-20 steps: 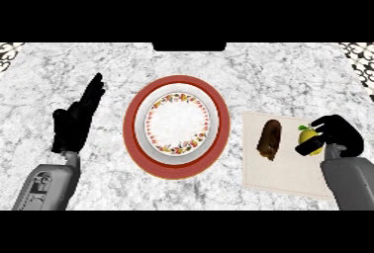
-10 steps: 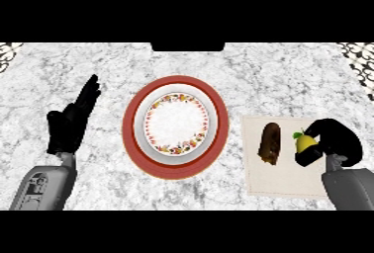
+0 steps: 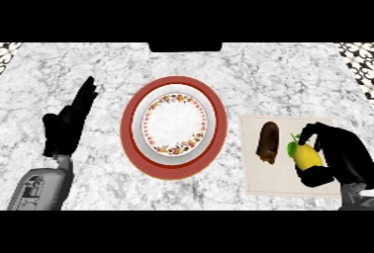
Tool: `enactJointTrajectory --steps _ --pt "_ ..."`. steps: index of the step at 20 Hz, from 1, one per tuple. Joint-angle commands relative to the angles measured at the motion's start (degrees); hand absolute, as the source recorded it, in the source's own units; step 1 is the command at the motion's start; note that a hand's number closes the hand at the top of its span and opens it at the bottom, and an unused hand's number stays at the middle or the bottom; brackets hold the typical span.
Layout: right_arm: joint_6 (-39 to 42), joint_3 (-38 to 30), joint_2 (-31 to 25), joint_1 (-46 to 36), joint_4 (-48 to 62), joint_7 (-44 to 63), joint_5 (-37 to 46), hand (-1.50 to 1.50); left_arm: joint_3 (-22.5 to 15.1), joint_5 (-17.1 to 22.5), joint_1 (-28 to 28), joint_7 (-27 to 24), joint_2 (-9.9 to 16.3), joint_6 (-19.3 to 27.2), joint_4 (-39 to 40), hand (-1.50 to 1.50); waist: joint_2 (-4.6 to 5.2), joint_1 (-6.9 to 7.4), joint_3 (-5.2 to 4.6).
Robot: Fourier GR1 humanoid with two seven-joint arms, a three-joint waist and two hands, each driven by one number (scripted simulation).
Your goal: Pick the lemon from the placemat and place it in the plate
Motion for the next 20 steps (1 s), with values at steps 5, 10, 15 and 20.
enactJointTrajectory --steps 5,10,15,20 --pt "-8.5 -0.4 1.2 -0.1 -15.2 -7.3 0.7 1.50 -0.8 -0.7 -1.8 2.3 -1.8 1.3 -0.5 0.00 0.18 0.48 0.00" --pt "-1.7 -0.9 1.4 -7.1 -20.5 -8.0 -6.0 1.50 -0.8 -0.4 0.0 1.4 -1.5 0.2 -2.4 0.00 0.26 1.23 -0.02" --pt "0.5 9.0 12.6 -16.5 -14.7 1.8 -1.6 1.50 1.5 0.5 -0.2 -2.6 0.3 -2.1 1.9 0.00 0.46 1.69 -0.07" --pt "-0.4 12.1 22.0 -24.7 -3.7 5.8 1.0 1.50 -0.5 -2.0 -1.2 0.4 -1.5 -0.1 -0.4 0.00 0.44 1.83 -0.03"
